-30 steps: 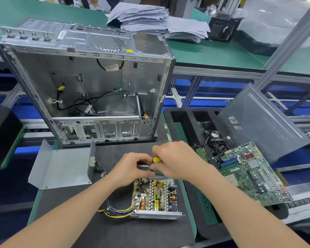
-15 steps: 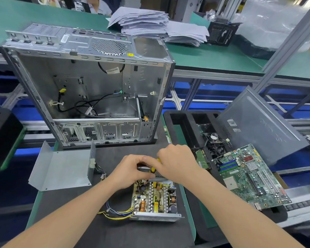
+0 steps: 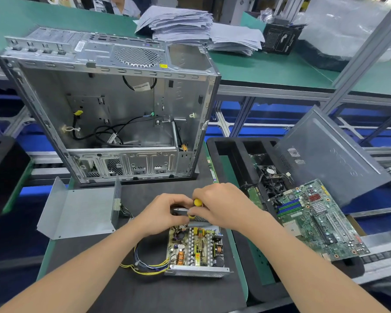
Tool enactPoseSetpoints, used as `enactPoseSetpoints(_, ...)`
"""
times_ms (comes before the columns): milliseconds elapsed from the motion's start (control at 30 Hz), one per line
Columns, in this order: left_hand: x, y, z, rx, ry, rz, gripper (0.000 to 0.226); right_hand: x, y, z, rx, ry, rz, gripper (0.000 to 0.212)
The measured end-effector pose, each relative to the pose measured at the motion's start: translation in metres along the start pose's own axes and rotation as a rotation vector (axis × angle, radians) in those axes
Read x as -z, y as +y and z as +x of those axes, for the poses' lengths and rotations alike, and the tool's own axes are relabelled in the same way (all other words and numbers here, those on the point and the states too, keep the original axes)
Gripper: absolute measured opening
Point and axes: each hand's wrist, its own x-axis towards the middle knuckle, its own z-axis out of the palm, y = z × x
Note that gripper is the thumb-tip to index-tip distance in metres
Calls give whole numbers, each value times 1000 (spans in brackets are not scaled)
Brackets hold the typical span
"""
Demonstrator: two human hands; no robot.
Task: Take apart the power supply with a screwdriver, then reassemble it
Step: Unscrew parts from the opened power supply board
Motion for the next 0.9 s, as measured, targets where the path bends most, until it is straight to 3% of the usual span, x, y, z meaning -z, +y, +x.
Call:
enactPoseSetpoints(100,2,-4,-2,62,-17,-164,58,-8,-6,2,-69,58,-86,57)
enactPoseSetpoints(233,0,-12,-11,113,114,-259,59,-19,-8,3,-156,148,-95,65)
enactPoseSetpoints(400,-5,-27,-30,333,495,-112,28,-16,3,-4,-201,254,44,56)
enactPoseSetpoints(500,-7,-29,-40,501,512,-19,4,-9,7,-9,-239,324,146,51)
enactPoseSetpoints(633,-17,-21,-40,591,342,34,37,-3,9,-10,-268,355,205,47)
enactPoseSetpoints(733,-30,-17,-35,661,396,-76,59,-4,10,-10,-277,348,212,46)
enactPoseSetpoints(900,-45,-12,-26,722,547,-285,66,-11,11,-9,-300,331,210,47)
